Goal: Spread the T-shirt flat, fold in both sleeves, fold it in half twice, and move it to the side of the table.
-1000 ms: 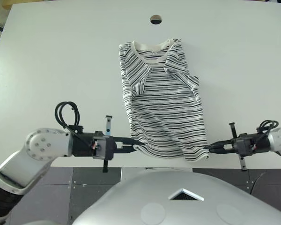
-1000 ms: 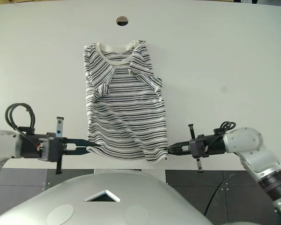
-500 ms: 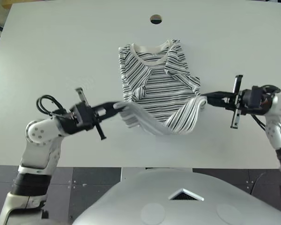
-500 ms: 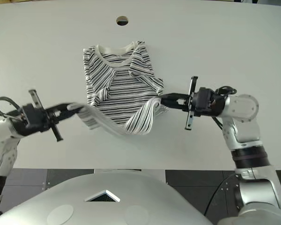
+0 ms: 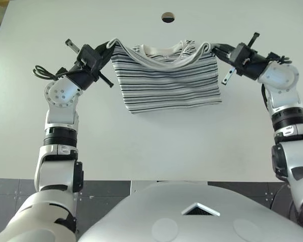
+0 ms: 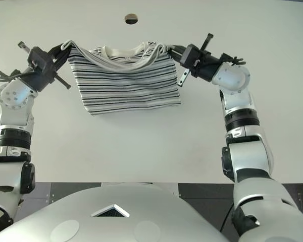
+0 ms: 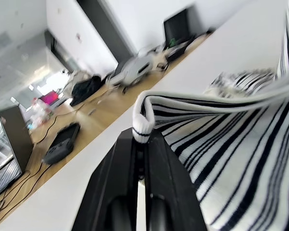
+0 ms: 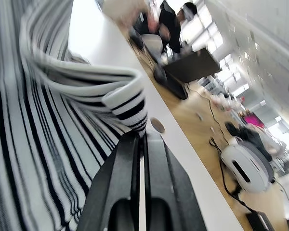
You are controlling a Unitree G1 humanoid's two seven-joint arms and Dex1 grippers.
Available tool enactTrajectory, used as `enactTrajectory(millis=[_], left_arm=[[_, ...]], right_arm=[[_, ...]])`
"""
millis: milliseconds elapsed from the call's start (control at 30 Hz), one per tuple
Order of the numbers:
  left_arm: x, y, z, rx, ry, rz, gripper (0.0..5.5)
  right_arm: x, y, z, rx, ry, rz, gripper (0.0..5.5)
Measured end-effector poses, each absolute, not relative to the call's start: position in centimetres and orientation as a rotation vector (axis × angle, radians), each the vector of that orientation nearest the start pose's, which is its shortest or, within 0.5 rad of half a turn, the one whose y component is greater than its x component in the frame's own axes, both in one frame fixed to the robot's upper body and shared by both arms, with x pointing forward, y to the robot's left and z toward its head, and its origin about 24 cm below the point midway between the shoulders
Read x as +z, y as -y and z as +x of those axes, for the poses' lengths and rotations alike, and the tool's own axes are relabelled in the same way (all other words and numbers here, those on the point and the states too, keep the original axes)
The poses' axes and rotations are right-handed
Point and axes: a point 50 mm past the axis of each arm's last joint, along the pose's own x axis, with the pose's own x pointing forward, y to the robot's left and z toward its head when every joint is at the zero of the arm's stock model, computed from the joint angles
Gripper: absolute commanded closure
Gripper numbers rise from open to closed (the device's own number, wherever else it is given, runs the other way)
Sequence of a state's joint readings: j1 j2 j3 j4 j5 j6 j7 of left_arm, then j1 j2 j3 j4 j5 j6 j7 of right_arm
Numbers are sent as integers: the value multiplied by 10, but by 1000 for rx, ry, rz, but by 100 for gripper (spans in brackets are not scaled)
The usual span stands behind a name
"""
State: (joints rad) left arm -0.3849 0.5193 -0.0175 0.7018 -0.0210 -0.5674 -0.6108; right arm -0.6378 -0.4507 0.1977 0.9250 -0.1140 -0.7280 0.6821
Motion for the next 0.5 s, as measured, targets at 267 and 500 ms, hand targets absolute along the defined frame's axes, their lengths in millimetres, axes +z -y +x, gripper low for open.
enactTrajectory(millis=[267,500], left_arm=[[50,-238,316,-549,29,566,487],[51,-242,328,-463,-8,538,431]], right_arm=[[65,171,356,733,59,-766,490],[51,174,361,609,-71,-716,381]])
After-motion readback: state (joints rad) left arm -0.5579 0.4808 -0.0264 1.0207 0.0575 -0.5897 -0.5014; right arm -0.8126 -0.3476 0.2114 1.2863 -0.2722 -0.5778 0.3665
